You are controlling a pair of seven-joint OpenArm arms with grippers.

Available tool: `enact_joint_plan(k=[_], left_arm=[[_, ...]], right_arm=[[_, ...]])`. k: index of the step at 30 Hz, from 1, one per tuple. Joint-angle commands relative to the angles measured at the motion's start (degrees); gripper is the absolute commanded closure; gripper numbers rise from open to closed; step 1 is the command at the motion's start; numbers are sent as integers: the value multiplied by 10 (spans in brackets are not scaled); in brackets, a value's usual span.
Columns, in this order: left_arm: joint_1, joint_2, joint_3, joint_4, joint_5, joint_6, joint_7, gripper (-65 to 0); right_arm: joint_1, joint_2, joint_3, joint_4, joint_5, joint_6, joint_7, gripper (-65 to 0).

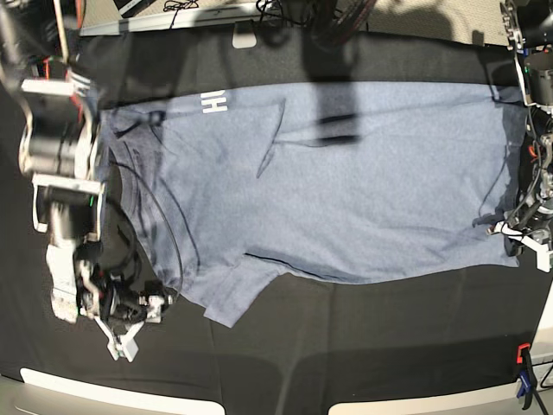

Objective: Layout the t-shirt on the table in an organized manner, then fold the t-shirt properly
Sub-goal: 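Pull the collar edge with the right gripper across toward the hem, then lay the folded edge down along the hem with the right gripper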

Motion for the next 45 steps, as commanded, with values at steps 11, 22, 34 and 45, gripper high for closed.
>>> enact_joint_plan(k=[11,22,34,45], left_arm=[[-14,-11,-3,10,-4,0,-13,0],[-9,-12,-3,10,-4,-2,-13,0],[-9,-11,-3,10,-4,-2,-14,0],[-9,-11,-3,10,-4,-2,-14,0]], right_arm=[[31,-38,2,-45,3,-8,-15,-340],[20,-33,2,-45,-87,-75,15,-305],[3,-29,2,-45,-78,-59,65,-305],[-24,-32,2,-42,-90,-16,74,-177]])
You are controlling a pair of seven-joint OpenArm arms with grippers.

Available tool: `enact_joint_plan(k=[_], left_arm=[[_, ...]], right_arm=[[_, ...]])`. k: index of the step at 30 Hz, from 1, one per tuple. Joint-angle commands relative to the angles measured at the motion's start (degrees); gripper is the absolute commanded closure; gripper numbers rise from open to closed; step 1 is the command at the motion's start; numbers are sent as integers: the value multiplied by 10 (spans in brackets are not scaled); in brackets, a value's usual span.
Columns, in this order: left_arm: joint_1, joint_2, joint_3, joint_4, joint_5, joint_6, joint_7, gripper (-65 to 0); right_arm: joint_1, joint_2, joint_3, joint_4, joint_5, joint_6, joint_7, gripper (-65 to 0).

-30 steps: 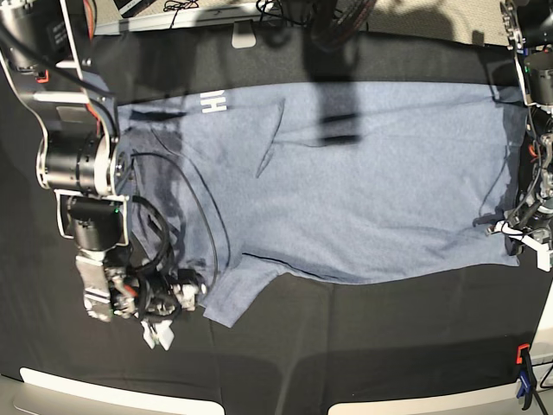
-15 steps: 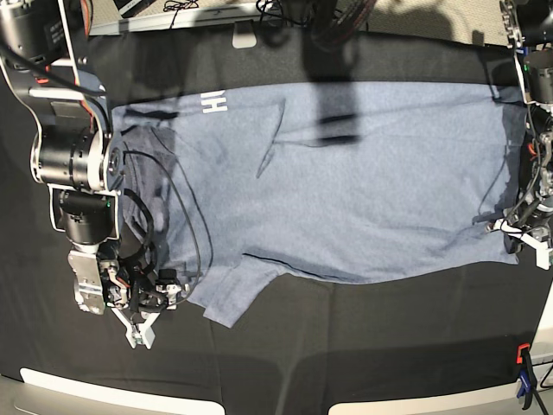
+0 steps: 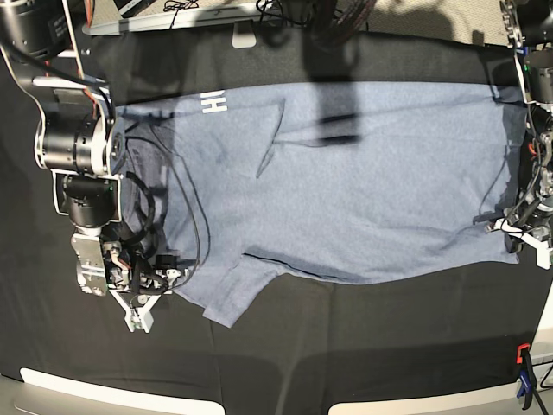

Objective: Layout the t-shirt on the table in an organized manner, then fold the t-shirt properly
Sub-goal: 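Lay the folded edge down along the hem with the right gripper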

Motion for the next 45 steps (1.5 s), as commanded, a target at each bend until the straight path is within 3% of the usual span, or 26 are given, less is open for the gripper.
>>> enact_joint_plan(k=[1,8,13,17,25,33,41,45], left_arm=[[-14,-11,-3,10,-6,-2,-14,0],[-14,-11,-3,10,-5,-2,-13,0],[-14,-11,-3,10,-5,-2,-16,0],[-14,-12,-3,10,-6,-1,-18,0],[-9,-14,-4,15,-10,-2,-15,0],[78,-15,-59,134,-40,-5,-12,0],[134,-14,-111,167,-41,-7,21,0],[160,-14,-141,176,-76,-60,30,0]], right_arm=[[16,-1,1,9,-2,9,-6,-157],[15,-5,2,15,-14,9,-6,-11],[3,-4,2,79,-29,13,-5,0],[-20,-4,2,162,-26,36,-27,0],[-116,-4,2,347,23,39,-74,0],[-241,-3,2,539,22,39,-89,0],[-343,8,5,694,22,39,-102,0],[-371,9,33,740,23,39,-116,0]])
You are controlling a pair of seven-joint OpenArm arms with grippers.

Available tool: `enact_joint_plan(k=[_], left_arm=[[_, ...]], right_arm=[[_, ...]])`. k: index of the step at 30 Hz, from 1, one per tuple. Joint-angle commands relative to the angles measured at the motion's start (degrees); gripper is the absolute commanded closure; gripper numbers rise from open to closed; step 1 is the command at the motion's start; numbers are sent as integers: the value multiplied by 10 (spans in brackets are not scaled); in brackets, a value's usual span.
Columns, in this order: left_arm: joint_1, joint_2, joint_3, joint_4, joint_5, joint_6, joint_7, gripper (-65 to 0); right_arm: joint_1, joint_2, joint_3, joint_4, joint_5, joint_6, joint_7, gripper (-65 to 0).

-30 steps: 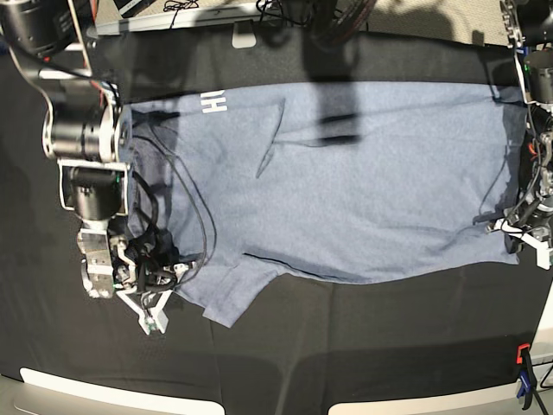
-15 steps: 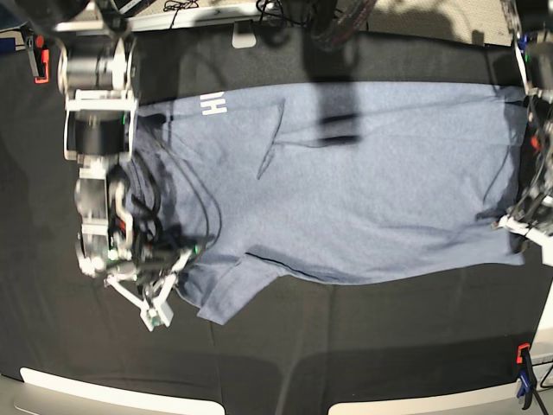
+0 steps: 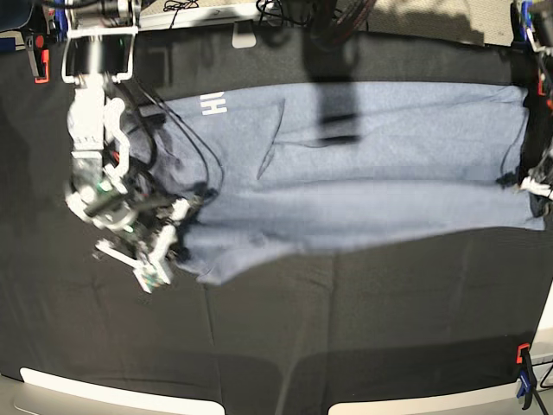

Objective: Layout the t-shirt on the table in an organized manner, then fold the t-shirt properly
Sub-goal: 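Lay the folded edge down along the hem with the right gripper, then release the fabric and lift the right gripper off the fold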

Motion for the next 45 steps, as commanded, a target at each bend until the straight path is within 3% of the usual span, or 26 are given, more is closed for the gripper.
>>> enact_joint_plan(k=[1,7,14,20,28,36,45], left_arm=[[-1,-13,-11,13,-22,-15,-14,0],[17,-13,-21,28,-55,-37,6,0],[20,-13,-21,60,-56,-37,14,0],[10,-13,-21,91,-64,-37,-53,0],[15,-11,-22,91,-60,-37,-18,0],[75,1,-49,92,-60,-37,-11,0],[83,19,-76,91,-58,-39,77,0]], right_arm=[[7,5,13,20,11,-2,13,0],[-21,16,70,40,61,-2,3,0],[-50,40,75,41,58,-2,4,0],[-46,40,75,42,60,-2,46,0],[-44,40,73,42,60,-2,47,0],[-73,40,73,52,60,-2,30,0],[-91,40,73,52,60,-2,-37,-15]])
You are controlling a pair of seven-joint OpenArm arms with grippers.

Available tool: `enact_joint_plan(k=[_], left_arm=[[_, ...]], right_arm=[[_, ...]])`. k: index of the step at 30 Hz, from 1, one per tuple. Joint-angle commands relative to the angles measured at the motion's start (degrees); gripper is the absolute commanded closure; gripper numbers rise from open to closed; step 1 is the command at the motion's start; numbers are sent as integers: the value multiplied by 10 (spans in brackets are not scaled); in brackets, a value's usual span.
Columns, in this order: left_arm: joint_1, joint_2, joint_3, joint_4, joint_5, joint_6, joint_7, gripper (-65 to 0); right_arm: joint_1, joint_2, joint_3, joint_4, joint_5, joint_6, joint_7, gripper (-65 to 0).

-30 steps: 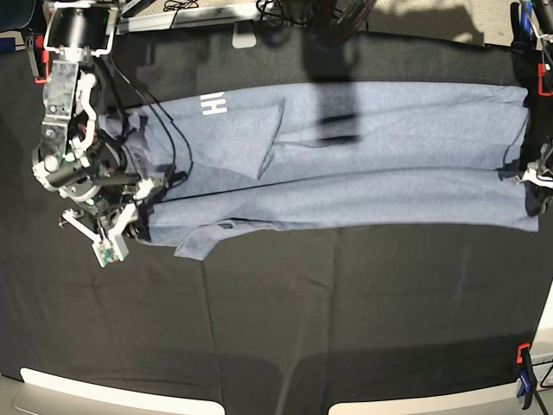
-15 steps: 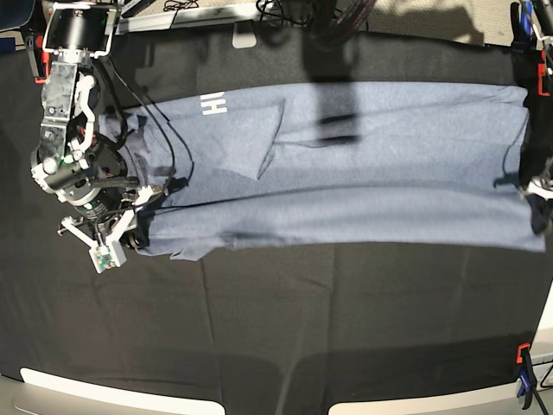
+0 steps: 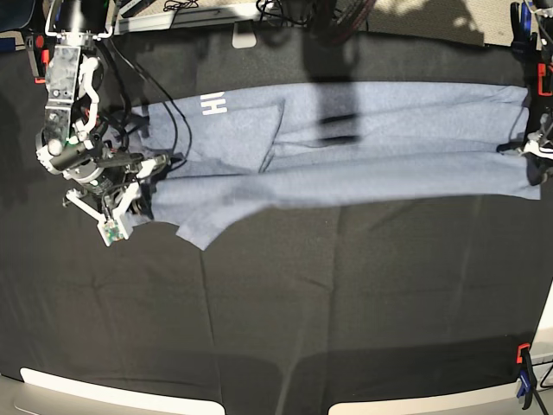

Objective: Layout the t-shirt on the table in an organized manner, then fold the t-shirt properly
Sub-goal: 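Release the fabric and lift the right gripper off the fold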

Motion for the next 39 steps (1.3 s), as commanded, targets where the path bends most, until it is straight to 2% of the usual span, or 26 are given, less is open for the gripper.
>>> enact_joint_plan(k=[1,4,6,7,9,13,17,19,22,24,28,33,39], left_arm=[[-4,-13,-3,11,0,-2,1,0],[-4,-13,-3,11,37,-2,26,-18],[-4,-13,-3,11,62,-2,27,-185],[-4,-13,-3,11,70,-1,27,-251],[-5,-16,-3,11,70,-1,26,-299],[-5,-21,-3,12,70,-1,9,-299],[-5,-22,-3,13,69,-1,-21,-299],[-6,-22,-3,13,66,-1,-26,-299],[-6,-22,-3,13,66,-2,-32,-299],[-6,-22,-3,13,66,-2,-41,-299],[-6,-22,-3,13,66,-1,-43,-298],[-6,-22,-3,13,66,-2,-43,-298],[-6,-22,-3,13,66,-2,-43,-299]], right_arm=[[9,8,3,12,2,-2,9,-49],[10,8,3,9,9,-2,12,-190],[10,9,3,9,27,-2,17,-262],[11,9,3,9,39,-2,18,-277],[18,10,3,9,67,-2,18,-279],[49,9,3,9,129,-2,4,-279],[98,6,3,9,215,-1,-53,-278],[120,-4,3,9,227,0,-75,-278],[139,-24,2,9,226,0,-75,-278],[146,-35,-5,9,219,0,-74,-278],[153,-41,-53,0,157,0,-65,-278],[179,-42,-124,-66,77,-43,-60,-278],[248,-54,-153,-167,52,-65,-99,-278]])
